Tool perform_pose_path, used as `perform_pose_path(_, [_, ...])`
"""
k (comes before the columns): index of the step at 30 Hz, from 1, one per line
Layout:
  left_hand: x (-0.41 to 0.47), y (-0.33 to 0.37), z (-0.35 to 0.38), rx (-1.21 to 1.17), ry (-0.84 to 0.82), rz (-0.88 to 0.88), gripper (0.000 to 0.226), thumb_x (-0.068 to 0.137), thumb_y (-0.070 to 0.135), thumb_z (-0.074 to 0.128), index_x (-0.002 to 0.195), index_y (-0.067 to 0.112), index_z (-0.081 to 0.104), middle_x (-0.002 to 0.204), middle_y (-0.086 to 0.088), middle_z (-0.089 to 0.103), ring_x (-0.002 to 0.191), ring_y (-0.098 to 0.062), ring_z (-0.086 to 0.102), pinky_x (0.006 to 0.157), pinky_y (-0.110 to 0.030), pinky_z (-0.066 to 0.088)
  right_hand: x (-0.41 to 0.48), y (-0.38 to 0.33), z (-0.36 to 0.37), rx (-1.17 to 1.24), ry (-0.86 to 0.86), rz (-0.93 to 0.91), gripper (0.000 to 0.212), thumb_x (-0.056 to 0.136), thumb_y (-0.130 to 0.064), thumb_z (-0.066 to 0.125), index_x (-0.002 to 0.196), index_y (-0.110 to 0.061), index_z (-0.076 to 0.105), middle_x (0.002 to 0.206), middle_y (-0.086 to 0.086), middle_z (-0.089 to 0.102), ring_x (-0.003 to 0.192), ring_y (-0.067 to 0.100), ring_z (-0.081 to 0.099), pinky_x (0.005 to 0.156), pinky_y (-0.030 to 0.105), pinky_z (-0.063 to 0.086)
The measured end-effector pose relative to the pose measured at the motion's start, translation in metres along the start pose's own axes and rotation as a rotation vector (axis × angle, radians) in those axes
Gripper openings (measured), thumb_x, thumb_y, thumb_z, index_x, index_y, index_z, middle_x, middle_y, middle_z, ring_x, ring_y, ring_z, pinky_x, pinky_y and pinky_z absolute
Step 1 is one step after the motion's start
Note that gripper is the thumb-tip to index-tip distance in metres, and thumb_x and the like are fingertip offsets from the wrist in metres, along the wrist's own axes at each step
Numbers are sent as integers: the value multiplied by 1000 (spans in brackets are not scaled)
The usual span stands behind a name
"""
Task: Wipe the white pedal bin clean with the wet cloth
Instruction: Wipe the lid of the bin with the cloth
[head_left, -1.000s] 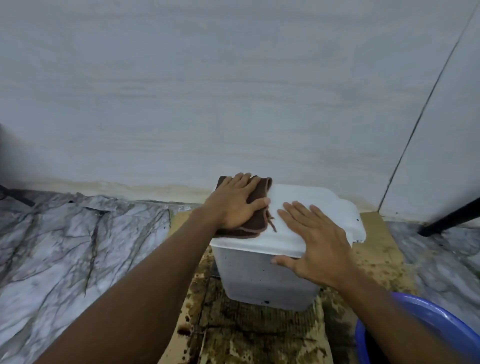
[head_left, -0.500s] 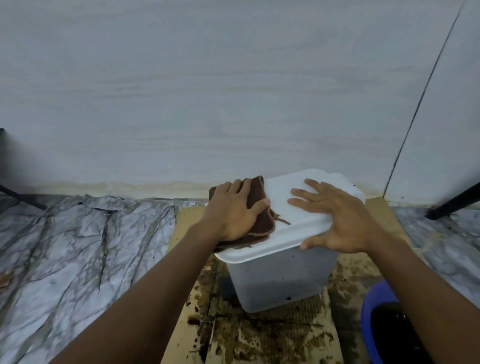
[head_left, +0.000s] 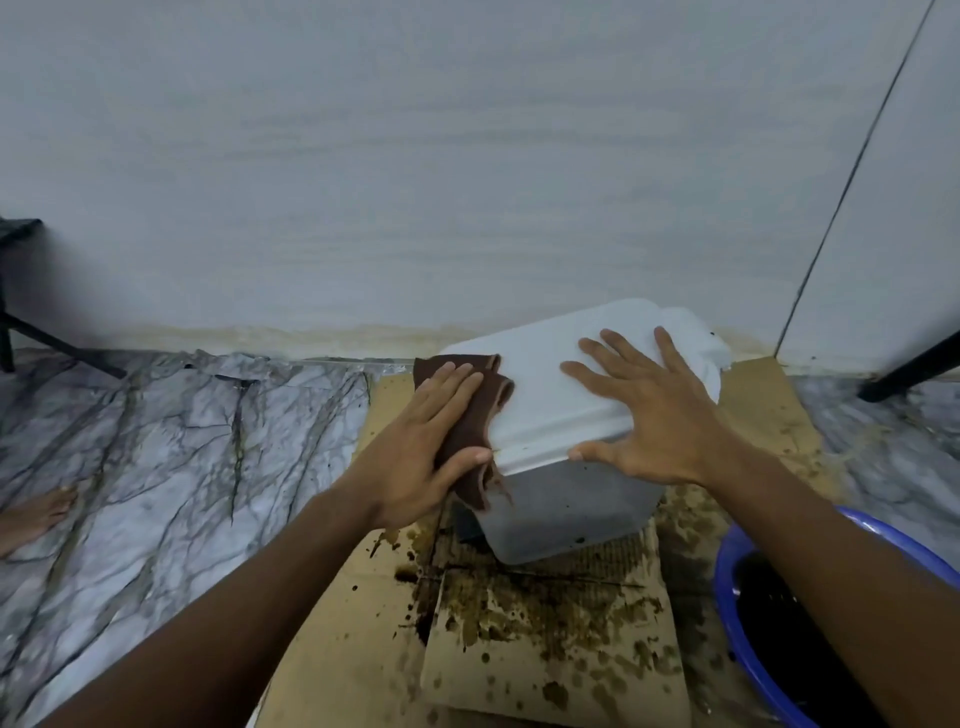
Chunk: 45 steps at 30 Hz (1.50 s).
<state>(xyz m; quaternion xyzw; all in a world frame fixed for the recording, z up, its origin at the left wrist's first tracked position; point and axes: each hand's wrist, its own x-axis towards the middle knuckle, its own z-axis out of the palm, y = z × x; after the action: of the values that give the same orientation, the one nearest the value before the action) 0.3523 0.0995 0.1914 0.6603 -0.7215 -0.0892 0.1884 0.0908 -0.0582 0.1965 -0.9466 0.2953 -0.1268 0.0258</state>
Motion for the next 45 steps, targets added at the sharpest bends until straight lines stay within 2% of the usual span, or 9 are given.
perform_pose_path(6, [43,46,20,317,38,-48,78,103,65,17,163,14,9,171,-5,6,158,-17,-3,128,-35,-6,1,-15,16,3,92,37,95,75,-83,41,156,-35,24,165,-6,18,154,23,9,121,58,0])
perform_pose_path(11, [28,21,4,174,24,71,75,102,63,31,163,21,17,170,1,12,157,-12,1,128,-35,-1,2,-5,21,64,134,20,98,72,-87,47,153,-35,31,163,-9,24,152,16,15,122,49,7])
perform_pose_path(14, [4,-3,-1,81,23,9,78,101,65,33,163,23,14,171,4,5,156,-5,-10,127,-32,-8,2,-9,22,88,138,22,99,70,-89,47,153,-36,33,162,-10,24,152,15,15,122,47,5])
perform_pose_path(21, [45,55,22,337,2,-75,76,105,60,19,163,13,4,171,-6,1,158,-19,-7,128,-37,-5,0,-10,22,108,133,29,95,72,-83,45,153,-37,30,163,-9,22,153,18,14,122,47,7])
perform_pose_path(26, [19,16,5,227,23,93,74,103,63,27,163,21,15,170,1,11,157,-11,-1,129,-37,2,-1,-7,25,130,148,6,97,71,-86,50,152,-36,33,163,-9,23,153,16,14,122,48,9])
perform_pose_path(29, [6,-1,-3,154,-16,38,79,101,67,26,163,21,10,171,2,4,156,-6,-11,128,-35,-4,0,-10,25,129,154,11,97,70,-87,47,152,-37,33,163,-9,23,153,17,13,121,50,8])
perform_pose_path(33, [30,36,12,308,-12,-43,78,103,62,18,163,14,3,170,-3,-2,156,-14,-12,126,-32,-12,0,-10,27,130,169,15,94,71,-83,50,152,-37,34,162,-8,25,152,18,16,121,48,9])
perform_pose_path(40, [25,29,7,224,-6,56,74,103,61,24,163,19,12,171,0,8,157,-10,-3,128,-34,-1,-2,-4,23,147,135,-2,96,72,-83,51,153,-37,31,164,-10,20,153,14,9,122,41,2])
perform_pose_path(45, [10,12,4,184,3,-54,82,98,69,25,163,21,11,169,4,2,156,-7,-9,128,-34,-3,-1,-10,27,122,142,20,96,71,-85,47,153,-38,30,164,-9,21,153,17,11,122,44,2])
